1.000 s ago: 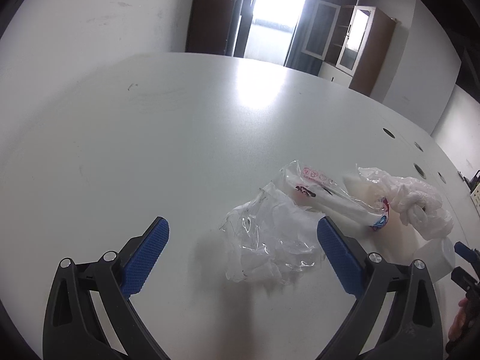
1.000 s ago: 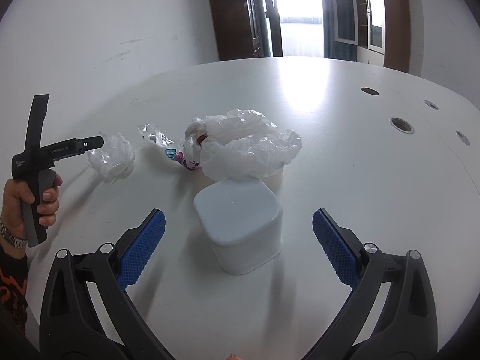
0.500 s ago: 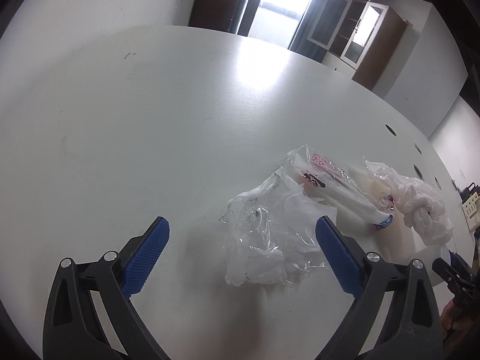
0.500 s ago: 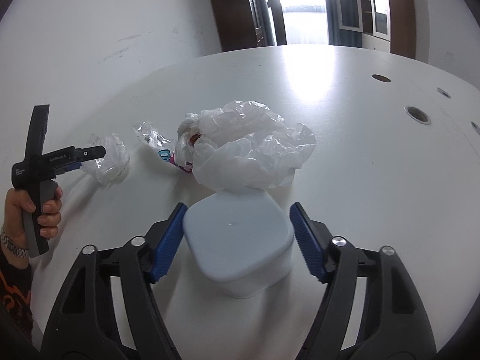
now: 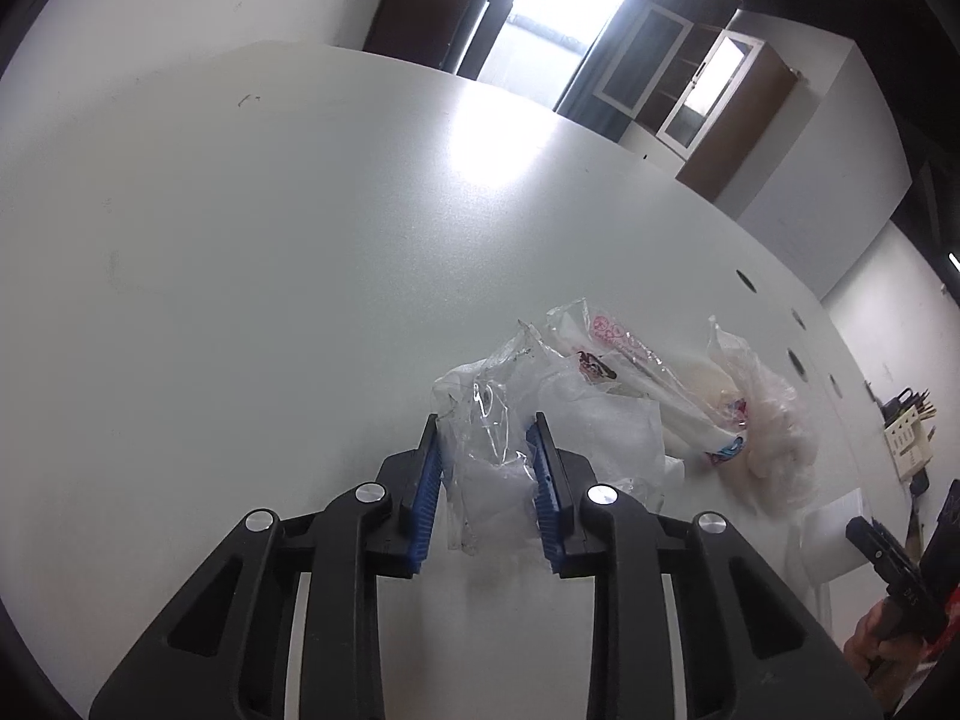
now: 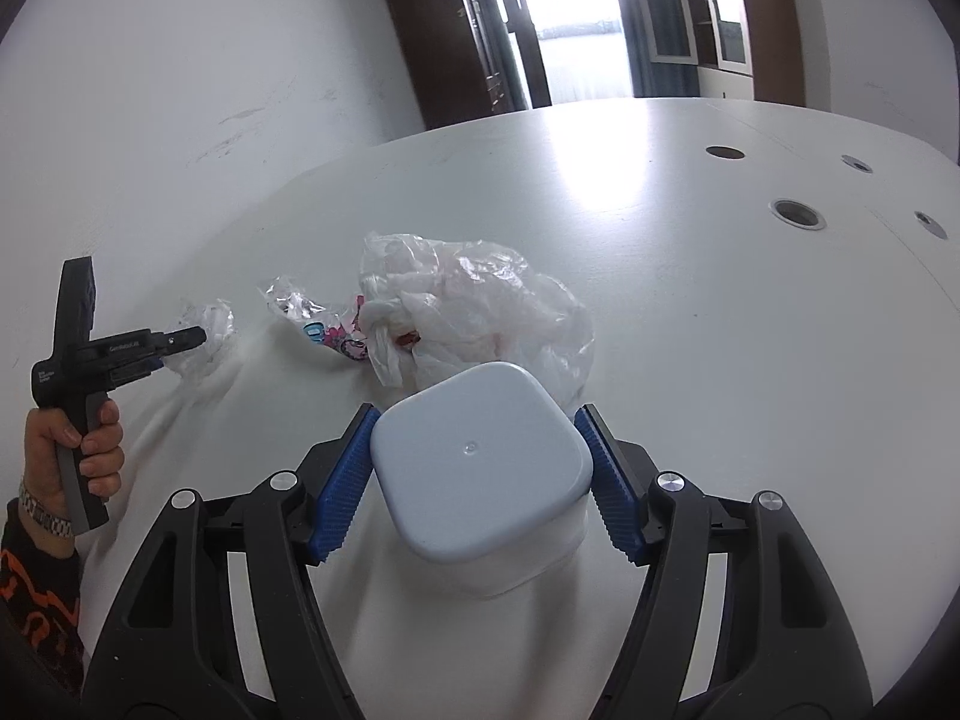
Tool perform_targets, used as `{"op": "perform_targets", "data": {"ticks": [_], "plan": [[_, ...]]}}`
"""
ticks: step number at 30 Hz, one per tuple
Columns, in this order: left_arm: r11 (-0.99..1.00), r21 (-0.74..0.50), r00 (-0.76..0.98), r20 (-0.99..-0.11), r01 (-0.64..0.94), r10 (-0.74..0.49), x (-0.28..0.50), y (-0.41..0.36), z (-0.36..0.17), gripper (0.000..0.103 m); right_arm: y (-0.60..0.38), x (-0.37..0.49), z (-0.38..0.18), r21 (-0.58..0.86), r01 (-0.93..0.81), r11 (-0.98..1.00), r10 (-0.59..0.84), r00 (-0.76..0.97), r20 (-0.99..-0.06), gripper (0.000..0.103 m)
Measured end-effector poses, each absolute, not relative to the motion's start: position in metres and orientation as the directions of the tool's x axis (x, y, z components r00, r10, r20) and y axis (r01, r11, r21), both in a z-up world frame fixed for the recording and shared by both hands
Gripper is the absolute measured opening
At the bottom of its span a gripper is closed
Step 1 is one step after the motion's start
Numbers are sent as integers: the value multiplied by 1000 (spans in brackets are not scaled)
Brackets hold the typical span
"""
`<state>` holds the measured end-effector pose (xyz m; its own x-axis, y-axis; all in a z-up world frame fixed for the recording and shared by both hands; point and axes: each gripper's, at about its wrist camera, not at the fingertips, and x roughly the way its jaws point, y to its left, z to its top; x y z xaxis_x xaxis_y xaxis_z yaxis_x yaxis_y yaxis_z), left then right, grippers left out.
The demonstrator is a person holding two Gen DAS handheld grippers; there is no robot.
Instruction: Collect trash
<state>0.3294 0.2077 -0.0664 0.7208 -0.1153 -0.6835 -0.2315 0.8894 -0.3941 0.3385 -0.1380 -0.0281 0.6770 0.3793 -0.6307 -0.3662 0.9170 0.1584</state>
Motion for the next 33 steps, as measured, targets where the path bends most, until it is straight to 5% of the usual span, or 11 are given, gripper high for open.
{"op": "perform_targets", "data": {"ticks": [7,17,33], "plan": [[858,-471,785,-603,-206,-143,296,192,-51,26,-162,286,-24,137,-343,929,350,700,-623,63],[917,-352,809,-585,-187,-60,172,100,-28,26,-161,216,-7,90,-407,909,379,715,-587,63],[943,-270,861,-508,-194,32,25,58,-20,26,-168,105,-11,48,-476,878,426,733,-530,63]]}}
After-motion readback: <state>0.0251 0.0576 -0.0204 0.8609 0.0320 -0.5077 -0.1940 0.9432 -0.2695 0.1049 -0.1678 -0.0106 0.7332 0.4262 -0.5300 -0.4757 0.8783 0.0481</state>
